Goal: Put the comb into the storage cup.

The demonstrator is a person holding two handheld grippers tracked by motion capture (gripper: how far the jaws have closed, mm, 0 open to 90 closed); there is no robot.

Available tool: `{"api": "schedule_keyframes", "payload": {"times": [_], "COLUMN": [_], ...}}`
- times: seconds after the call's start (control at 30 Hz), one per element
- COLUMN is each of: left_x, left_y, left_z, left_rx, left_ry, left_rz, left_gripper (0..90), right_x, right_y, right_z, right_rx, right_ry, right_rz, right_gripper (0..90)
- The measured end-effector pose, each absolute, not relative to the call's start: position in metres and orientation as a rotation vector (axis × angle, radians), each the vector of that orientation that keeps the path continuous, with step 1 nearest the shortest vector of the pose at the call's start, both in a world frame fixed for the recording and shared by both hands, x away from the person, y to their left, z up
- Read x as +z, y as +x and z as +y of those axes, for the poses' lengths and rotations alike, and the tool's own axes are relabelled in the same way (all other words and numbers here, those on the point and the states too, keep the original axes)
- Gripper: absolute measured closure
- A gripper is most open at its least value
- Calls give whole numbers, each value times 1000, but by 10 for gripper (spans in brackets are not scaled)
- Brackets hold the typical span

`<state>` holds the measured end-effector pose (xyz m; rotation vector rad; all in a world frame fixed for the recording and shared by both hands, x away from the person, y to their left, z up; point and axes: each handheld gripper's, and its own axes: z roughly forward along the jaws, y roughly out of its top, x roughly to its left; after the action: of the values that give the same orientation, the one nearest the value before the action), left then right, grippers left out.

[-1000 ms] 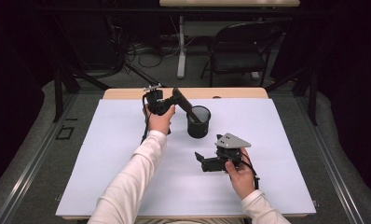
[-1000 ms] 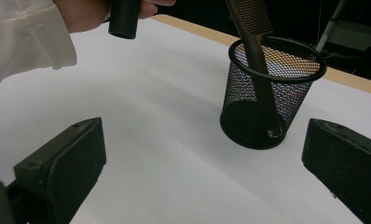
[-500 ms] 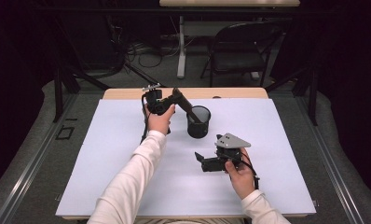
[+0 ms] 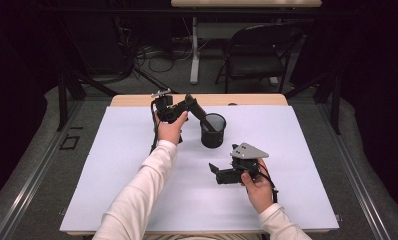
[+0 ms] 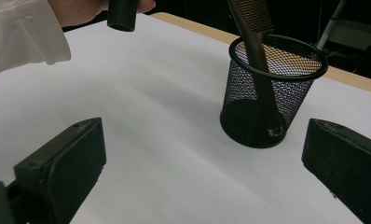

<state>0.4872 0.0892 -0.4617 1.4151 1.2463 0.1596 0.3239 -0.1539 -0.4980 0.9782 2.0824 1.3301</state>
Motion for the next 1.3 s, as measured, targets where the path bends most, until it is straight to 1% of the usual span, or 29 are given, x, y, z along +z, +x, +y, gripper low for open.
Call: {"api": "schedule_keyframes", "payload": {"times": [0.3,0.8,1.3], "left_x": [-459,-456,-448], "left_y": [486,484,480], "left_z": [88,93,97], "left_rx": [176,292,320], "left_ry": [1406,1435,1459], "left_rz": [1232,1232,1229], "left_gripper": [377,251,244], "right_x": [-498,-499,-499], "right_y": [324,324,324], "right_z": [-154,-154,-154], "right_rx": [1330,1327,1326], "right_ry": [980,984,983], "right_rz": [2083,2086,2085], "right_gripper": [0,0,0]}}
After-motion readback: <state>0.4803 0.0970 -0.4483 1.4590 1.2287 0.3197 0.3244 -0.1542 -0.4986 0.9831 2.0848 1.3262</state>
